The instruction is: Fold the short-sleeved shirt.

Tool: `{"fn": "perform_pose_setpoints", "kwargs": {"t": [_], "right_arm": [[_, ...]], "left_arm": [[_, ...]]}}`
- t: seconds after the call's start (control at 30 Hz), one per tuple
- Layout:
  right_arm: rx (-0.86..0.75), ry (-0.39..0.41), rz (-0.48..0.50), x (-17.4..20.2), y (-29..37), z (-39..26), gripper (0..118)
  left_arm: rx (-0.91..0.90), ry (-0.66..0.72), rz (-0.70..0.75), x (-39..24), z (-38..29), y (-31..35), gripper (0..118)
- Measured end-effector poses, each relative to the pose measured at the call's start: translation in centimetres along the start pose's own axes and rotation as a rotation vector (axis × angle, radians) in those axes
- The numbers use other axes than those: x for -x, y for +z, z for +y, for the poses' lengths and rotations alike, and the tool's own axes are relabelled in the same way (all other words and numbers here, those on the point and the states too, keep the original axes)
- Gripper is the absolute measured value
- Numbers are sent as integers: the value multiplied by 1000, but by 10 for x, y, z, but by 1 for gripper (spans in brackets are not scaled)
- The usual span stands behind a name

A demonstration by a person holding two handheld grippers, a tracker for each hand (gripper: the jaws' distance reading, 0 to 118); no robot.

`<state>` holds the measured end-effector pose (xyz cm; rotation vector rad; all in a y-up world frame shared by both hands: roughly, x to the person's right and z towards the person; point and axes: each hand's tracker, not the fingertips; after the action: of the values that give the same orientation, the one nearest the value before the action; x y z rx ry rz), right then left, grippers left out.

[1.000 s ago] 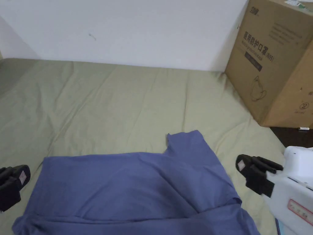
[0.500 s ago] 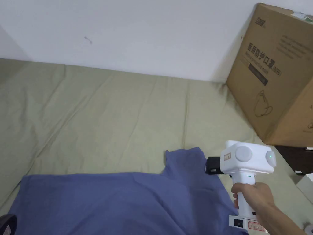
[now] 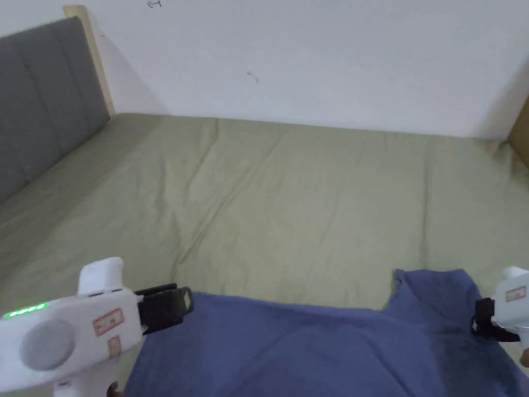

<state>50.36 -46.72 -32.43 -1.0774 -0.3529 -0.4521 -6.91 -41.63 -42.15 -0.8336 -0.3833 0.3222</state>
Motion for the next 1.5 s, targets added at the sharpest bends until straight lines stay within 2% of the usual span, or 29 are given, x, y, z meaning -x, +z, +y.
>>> {"fn": "perform_pose_setpoints", "kwargs": {"t": [0.07, 0.13, 0.23, 0.33, 0.37, 0.4, 0.43, 0.47, 0.53, 0.7, 0.8, 1.0, 1.1, 1.17, 1.23, 1.37, 1.5], "right_arm": [[-18, 37, -14, 4, 3, -3, 0], [-12, 39, -9, 3, 5, -5, 0], [-5, 25, 21, 5, 6, -8, 0], [-7, 54, 17, 9, 7, -10, 0], [-5, 68, 10, 10, 8, -11, 0], [-2, 79, 7, 12, 9, -12, 0], [-3, 82, 12, 12, 11, -13, 0], [-4, 83, 15, 12, 10, -13, 0], [-10, 84, 21, 14, 14, -13, 0], [-74, 153, 50, 19, 48, -15, 0], [-112, 156, 147, 16, 87, -25, 0], [-170, 213, 270, -5, 176, -86, 0], [-161, 209, 279, -26, 205, -126, 0], [-136, 182, 289, -49, 210, -152, 0], [-74, 182, 245, -66, 205, -179, 0], [42, 129, 183, -99, 164, -229, 0], [83, 93, 183, -109, 134, -256, 0]], "left_arm": [[82, 98, 32, 8, 21, -41, 81], [131, 102, 111, 17, 35, -79, 81], [187, -57, 284, 16, 37, -127, 79], [231, -74, 286, 11, 29, -144, 70], [231, -92, 298, 6, 27, -144, 60], [215, -144, 328, -1, 25, -140, 41], [216, -177, 353, -6, 20, -135, 11], [257, -208, 374, -12, 20, -137, 5], [332, -255, 362, -25, 18, -136, 4], [220, -293, 279, -38, 25, -88, 4], [205, -301, 200, -43, 30, -47, 4], [175, -276, 8, -21, 6, 51, 4], [168, -287, -82, -4, -19, 93, 4], [172, -336, -124, 8, -42, 115, 4], [201, -372, -106, 31, -60, 121, 4], [268, -345, -113, 63, -102, 117, 4], [315, -301, -108, 78, -128, 104, 4]]}}
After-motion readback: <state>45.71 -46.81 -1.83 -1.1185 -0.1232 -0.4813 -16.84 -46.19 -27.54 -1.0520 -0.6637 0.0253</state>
